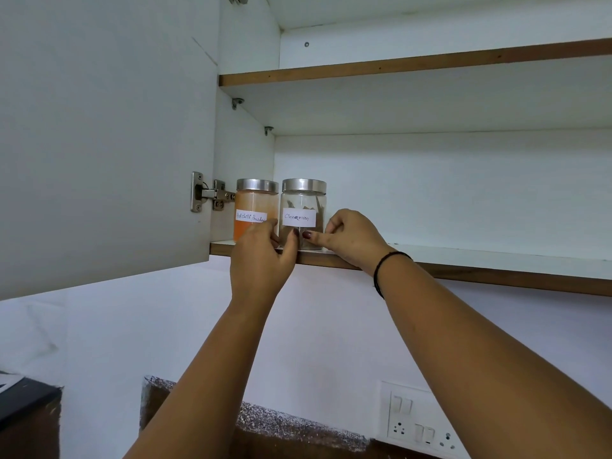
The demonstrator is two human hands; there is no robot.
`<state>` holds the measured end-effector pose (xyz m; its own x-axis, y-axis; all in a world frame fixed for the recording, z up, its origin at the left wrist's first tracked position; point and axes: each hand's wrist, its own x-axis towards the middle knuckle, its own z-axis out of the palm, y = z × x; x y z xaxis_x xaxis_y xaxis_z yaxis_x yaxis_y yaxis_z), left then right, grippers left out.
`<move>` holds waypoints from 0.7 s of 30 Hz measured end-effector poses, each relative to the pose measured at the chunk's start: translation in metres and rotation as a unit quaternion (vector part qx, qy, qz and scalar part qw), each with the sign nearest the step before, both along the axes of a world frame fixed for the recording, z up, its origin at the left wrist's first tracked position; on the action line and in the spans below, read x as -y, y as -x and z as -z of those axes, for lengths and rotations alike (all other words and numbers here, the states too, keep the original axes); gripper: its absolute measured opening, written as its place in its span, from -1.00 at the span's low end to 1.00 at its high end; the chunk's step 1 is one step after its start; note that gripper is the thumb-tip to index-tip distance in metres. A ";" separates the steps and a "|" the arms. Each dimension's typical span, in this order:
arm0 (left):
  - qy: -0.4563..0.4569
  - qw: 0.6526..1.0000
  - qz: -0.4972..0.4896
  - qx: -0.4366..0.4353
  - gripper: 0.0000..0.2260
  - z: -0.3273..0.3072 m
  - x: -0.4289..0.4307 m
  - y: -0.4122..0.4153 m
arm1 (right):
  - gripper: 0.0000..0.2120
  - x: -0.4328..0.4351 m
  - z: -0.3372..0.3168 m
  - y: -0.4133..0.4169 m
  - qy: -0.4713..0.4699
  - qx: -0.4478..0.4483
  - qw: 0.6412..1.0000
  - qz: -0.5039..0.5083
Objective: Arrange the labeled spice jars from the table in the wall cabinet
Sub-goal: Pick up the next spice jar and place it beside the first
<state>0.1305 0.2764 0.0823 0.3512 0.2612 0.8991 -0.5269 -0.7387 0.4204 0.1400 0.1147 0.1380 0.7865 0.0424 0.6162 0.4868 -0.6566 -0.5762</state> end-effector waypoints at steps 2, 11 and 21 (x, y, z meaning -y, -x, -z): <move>-0.001 1.000 0.002 -0.003 -0.81 -0.001 0.000 0.001 | -0.51 0.000 0.000 0.000 0.001 -0.010 1.000 -0.001; 0.020 1.000 0.009 -0.005 -0.82 -0.004 -0.001 0.006 | -0.59 0.001 -0.005 0.001 0.017 -0.026 1.000 0.001; -0.014 1.000 -0.002 -0.018 -0.76 -0.004 0.000 0.001 | -0.53 0.001 -0.005 0.007 0.026 -0.044 0.999 -0.006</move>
<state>0.1298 0.2762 0.0858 0.3819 0.2376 0.8931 -0.5088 -0.7527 0.4178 0.1329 0.1134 0.1430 0.8365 0.0831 0.5417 0.4444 -0.6812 -0.5818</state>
